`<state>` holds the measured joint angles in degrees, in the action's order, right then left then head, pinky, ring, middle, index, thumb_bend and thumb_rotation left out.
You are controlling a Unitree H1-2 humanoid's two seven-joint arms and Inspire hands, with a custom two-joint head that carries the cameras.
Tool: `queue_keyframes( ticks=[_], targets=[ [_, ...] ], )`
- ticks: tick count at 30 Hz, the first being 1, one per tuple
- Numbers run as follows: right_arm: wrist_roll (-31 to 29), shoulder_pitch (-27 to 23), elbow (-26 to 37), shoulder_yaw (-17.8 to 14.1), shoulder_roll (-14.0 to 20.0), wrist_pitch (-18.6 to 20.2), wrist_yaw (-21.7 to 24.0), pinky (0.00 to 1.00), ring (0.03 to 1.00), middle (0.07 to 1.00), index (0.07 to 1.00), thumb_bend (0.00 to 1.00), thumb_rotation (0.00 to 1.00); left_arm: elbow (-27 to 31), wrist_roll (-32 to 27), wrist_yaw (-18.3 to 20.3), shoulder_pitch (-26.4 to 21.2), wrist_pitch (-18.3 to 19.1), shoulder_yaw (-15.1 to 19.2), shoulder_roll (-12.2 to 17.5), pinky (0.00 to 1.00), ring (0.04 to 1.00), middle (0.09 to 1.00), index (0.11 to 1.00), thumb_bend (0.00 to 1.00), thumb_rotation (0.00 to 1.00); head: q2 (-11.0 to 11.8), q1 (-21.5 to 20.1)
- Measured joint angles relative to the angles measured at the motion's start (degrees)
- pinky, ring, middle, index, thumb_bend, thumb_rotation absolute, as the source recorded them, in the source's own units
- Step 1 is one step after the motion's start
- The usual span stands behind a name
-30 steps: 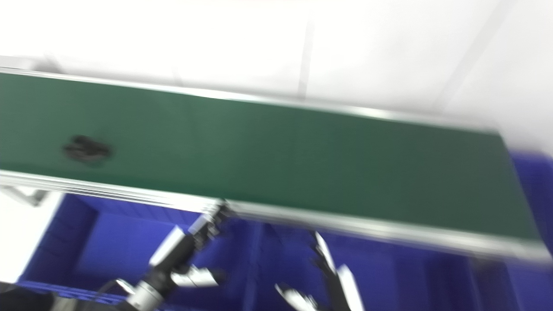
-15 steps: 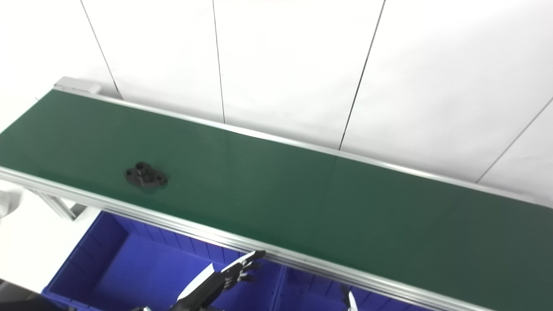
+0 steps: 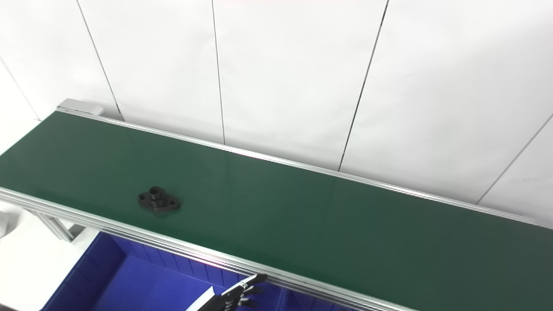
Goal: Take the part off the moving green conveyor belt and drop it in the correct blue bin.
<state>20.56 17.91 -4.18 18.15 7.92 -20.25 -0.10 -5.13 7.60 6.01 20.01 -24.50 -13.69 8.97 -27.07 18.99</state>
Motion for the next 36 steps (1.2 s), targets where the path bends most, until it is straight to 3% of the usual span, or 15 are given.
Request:
queue_keyframes(
  ticks=[11,14,21,25,29,31,34,36],
  targets=[
    [0.8,1.6,5.1,-0.9,-0.9,-3.1,-3.7,0.85,0.941,0.985,1.000,0.49,0.57,1.0,-1.2,-0.8,0.1,0.0,-0.6,0.2,0.82,0.927,0.985,0.951,0.79,0.40,-2.4,-2.8],
    [0.7,2.1,8.1,-0.9,-0.4,-3.3,-4.9,0.92,0.965,0.990,1.000,0.51,0.53,1.9,-1.2,-0.8,0.2,0.0,-0.9,0.4,0.82,0.933,0.990,0.955,0.79,0.41,-3.3,-3.4],
    [0.2,2.0,14.5,-2.9,0.1,-3.4,-4.9,0.87,0.947,0.981,1.000,0.53,0.59,2.1,-1.5,-0.9,0.1,0.0,-1.3,0.4,0.82,0.932,0.986,0.956,0.79,0.45,-4.1,-4.7],
    [0.6,-0.8,17.3,-4.6,0.2,-3.3,-4.0,0.87,0.927,0.965,1.000,0.57,0.65,2.2,-1.2,-1.5,0.0,0.0,-1.7,0.5,0.82,0.927,0.978,0.951,0.79,0.47,-4.8,-6.3],
    [0.1,-4.9,18.9,-5.8,0.2,-2.2,-2.3,0.85,0.912,0.952,1.000,0.59,0.66,2.4,-1.2,-1.7,0.2,0.0,-1.8,0.6,0.83,0.927,0.975,0.950,0.80,0.48,-6.9,-10.7],
    [-0.4,-6.9,19.6,-6.1,0.2,0.1,-0.8,0.84,0.905,0.951,0.997,0.59,0.62,3.2,-1.5,-1.6,0.6,0.0,-1.7,0.9,0.84,0.928,0.975,0.952,0.78,0.47,-7.3,-11.6],
    [-0.7,-9.6,21.5,-6.6,0.2,4.3,1.4,0.80,0.879,0.919,0.978,0.59,0.54,4.9,-3.6,-1.1,1.4,-0.1,-1.3,1.7,0.86,0.941,0.988,0.964,0.76,0.46,-9.7,-17.3],
    [0.4,-11.4,22.7,-6.8,0.2,6.5,2.7,0.79,0.867,0.900,0.963,0.60,0.52,5.2,-4.9,-0.3,1.8,-0.1,-0.8,2.3,0.87,0.950,0.995,0.973,0.75,0.47,-10.1,-18.8]
  ],
)
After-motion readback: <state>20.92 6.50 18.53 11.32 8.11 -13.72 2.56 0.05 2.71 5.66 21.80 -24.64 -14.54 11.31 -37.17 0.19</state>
